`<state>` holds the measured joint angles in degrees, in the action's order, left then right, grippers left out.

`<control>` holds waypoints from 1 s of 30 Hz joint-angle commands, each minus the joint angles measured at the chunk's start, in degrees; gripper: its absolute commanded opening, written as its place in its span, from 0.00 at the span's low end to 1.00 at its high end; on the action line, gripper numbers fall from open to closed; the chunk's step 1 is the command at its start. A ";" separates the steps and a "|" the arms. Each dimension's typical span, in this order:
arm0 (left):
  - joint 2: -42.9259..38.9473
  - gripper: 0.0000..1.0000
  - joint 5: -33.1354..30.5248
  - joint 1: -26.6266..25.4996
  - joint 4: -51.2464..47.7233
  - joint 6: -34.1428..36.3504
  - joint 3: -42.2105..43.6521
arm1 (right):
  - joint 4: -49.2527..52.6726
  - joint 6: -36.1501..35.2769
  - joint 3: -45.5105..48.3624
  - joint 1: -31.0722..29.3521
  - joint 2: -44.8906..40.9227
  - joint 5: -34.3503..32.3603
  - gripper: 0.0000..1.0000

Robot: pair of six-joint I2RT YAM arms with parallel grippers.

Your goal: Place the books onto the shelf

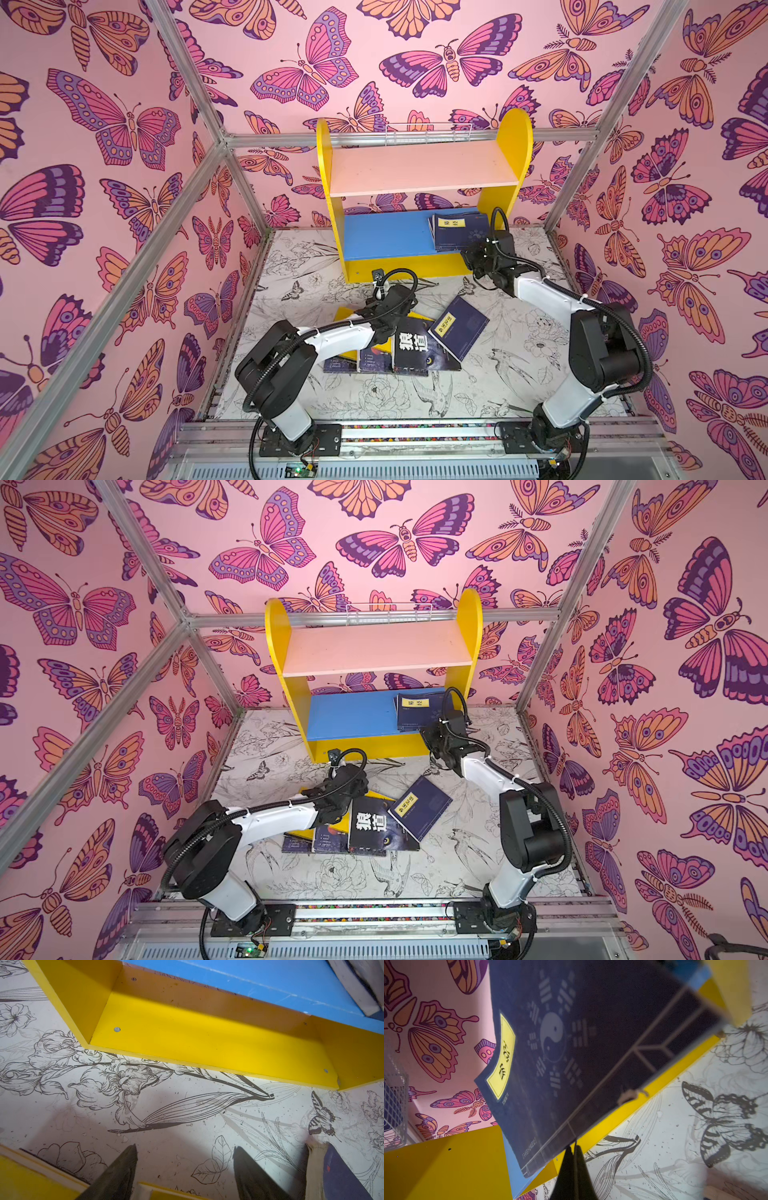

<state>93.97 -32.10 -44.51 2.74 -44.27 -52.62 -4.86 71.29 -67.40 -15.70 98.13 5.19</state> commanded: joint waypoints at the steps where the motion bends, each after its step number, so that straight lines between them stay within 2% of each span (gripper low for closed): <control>1: 1.04 0.75 0.27 0.56 -1.46 -0.64 -0.03 | 1.63 -1.73 -3.44 0.88 1.79 -0.64 0.00; 8: 1.46 0.75 0.61 0.73 -1.51 -0.73 -0.20 | 4.21 -3.17 -5.82 2.27 2.77 -1.50 0.00; 22: 1.74 0.75 1.85 0.74 -1.43 -0.48 -0.81 | 4.87 -6.32 -3.04 6.03 -0.86 -3.43 0.00; 27: 1.74 0.75 3.82 0.74 -1.40 2.57 -2.31 | 4.95 -11.05 2.66 7.21 -7.18 -2.51 0.00; 30: 2.12 0.75 7.24 0.74 -1.27 7.84 -4.61 | 5.33 -14.22 9.58 8.00 -14.56 -1.78 0.08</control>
<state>94.94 -28.25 -44.14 1.52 -41.41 -54.61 0.08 61.60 -61.89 -7.94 89.91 3.46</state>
